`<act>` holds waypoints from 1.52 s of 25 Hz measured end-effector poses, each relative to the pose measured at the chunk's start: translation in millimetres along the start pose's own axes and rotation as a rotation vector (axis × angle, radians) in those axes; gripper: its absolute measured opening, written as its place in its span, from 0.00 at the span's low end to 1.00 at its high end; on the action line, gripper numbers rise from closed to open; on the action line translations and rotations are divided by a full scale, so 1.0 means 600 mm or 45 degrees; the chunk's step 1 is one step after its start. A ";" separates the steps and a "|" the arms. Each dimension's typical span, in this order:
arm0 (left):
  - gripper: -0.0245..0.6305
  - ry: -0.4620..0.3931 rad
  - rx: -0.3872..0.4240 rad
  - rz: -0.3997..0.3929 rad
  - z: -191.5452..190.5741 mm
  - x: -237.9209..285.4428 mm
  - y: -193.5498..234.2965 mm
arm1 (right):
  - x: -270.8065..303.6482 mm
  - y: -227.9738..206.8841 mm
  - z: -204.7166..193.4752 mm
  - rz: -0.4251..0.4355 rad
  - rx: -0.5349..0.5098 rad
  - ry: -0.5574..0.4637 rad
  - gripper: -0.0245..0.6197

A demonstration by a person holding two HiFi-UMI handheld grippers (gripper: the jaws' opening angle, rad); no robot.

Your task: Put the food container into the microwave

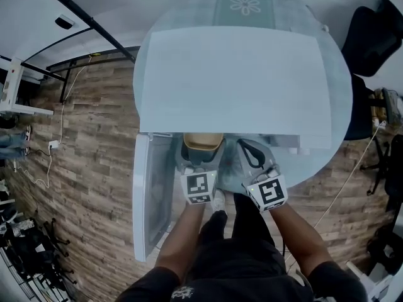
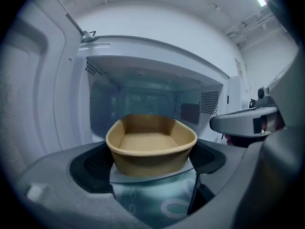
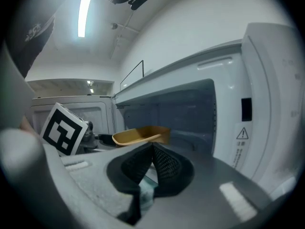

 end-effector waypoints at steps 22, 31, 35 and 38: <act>0.81 0.051 -0.003 0.008 -0.027 0.077 -0.007 | 0.000 -0.010 -0.018 -0.040 0.062 -0.009 0.04; 0.84 0.043 -0.010 0.022 -0.030 0.070 -0.002 | -0.019 -0.004 -0.015 -0.055 0.060 -0.006 0.04; 0.84 0.051 -0.011 0.023 -0.025 0.032 -0.010 | -0.030 0.006 -0.008 -0.056 0.047 -0.015 0.04; 0.84 0.022 -0.003 0.007 -0.013 -0.012 -0.021 | -0.041 0.018 0.002 -0.050 0.015 -0.034 0.04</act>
Point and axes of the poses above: the fingertips, and each gripper's own axes: x forward along the fingers, y to its left, z out of its top, the point moved 10 cm from there along -x, backward along the fingers, and after that the axes turned 5 degrees about -y, right-handed, at the moved point
